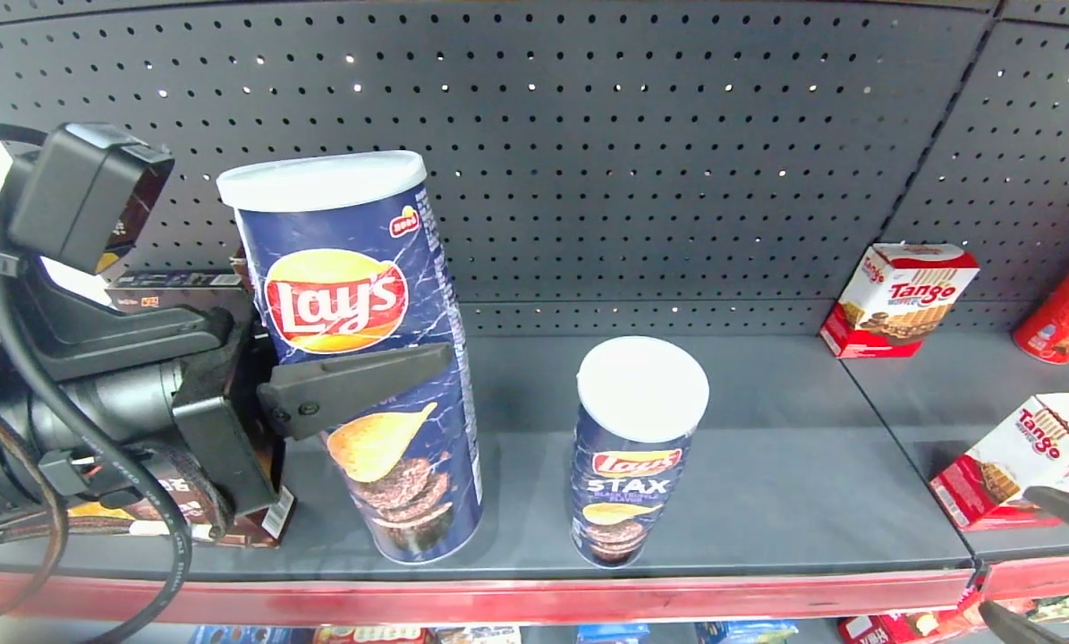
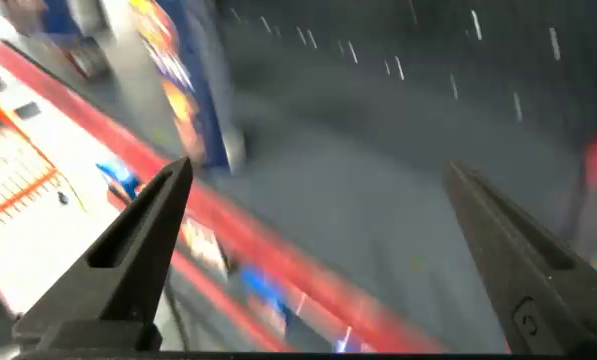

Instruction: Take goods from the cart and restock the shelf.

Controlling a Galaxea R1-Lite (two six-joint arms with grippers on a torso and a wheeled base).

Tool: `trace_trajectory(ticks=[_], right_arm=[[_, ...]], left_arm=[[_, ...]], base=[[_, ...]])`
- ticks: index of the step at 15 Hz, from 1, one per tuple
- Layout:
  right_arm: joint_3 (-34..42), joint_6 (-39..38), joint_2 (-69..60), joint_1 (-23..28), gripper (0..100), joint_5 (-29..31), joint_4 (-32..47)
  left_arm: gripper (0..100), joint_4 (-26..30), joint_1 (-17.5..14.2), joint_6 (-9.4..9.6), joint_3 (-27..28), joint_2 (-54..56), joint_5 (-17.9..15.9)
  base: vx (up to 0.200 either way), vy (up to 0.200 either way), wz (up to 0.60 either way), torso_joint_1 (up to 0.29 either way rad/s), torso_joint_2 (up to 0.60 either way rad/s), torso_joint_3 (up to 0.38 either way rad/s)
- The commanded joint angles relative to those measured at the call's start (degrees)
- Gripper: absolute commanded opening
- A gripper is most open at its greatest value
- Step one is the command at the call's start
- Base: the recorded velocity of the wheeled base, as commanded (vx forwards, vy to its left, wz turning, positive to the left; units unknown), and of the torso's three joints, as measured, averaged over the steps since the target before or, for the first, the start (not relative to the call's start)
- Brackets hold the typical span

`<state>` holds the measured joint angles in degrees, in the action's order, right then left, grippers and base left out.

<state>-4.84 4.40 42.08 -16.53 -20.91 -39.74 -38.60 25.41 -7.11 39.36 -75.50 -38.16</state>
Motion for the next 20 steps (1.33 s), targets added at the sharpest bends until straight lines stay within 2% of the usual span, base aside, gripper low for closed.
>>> trace_trajectory(ticks=[1,4,5,6,7,8,10,11,15,18,19,20], right_arm=[[4.14,-3.17,-17.74,5.63,100,4.21,14.69],[4.49,-3.26,-31.89,15.65,100,7.11,30.95],[4.75,-3.26,-34.61,18.73,100,8.51,33.5],[4.75,-3.08,-36.9,21.19,100,15.28,37.19],[4.84,-2.99,-36.81,20.92,100,18.36,37.54],[4.75,-5.37,-36.81,20.92,100,25.65,40.01],[4.75,-4.84,-36.72,20.84,100,25.04,39.92],[4.75,-4.84,-36.72,20.84,100,25.04,39.92],[4.75,-4.75,-36.72,20.92,100,25.04,39.92],[4.75,-4.84,-36.72,20.84,100,25.04,39.92],[4.75,-4.84,-36.72,20.84,100,25.04,39.92],[4.75,-4.84,-36.72,20.84,100,25.04,39.92]], left_arm=[[0,0.1,0.17,-0.01,0.01,0.0,0.01],[0,0.01,0.26,0.16,0.36,0.09,0.36],[0,0.01,0.35,0.34,0.36,0.0,0.72],[0,0.01,0.52,0.34,0.54,0.0,1.51],[0,0.01,0.52,0.34,0.63,0.0,1.68],[0,0.01,1.58,0.43,1.07,-0.09,3.0],[0,0.01,4.65,0.6,0.89,0.09,5.72],[0,0.01,5.44,0.69,0.8,0.09,5.64],[0,0.01,5.44,0.69,2.47,-0.09,5.29],[0,0.36,5.09,0.69,5.64,-1.76,5.37],[0,0.45,4.92,1.22,6.6,-2.81,5.37],[0,0.54,5.0,2.54,7.04,-3.52,5.37]], base=[[0.0,0.0,0.0,0.0,0.0,0.0],[0.0,0.0,0.0,0.0,0.0,0.0],[0.0,0.0,0.0,0.0,0.0,0.0],[0.0,0.0,0.0,0.0,0.0,0.0],[0.0,0.0,0.0,0.0,0.0,0.0],[0.0,0.0,0.0,0.0,0.0,0.0],[0.0,0.0,0.0,0.0,0.0,0.0],[0.0,0.0,0.0,0.0,0.0,0.0],[0.0,0.0,0.0,0.0,0.0,0.0],[0.0,0.0,0.0,0.0,0.0,0.0],[0.0,0.0,0.0,0.0,0.0,0.0],[0.0,0.0,0.0,0.0,0.0,0.0]])
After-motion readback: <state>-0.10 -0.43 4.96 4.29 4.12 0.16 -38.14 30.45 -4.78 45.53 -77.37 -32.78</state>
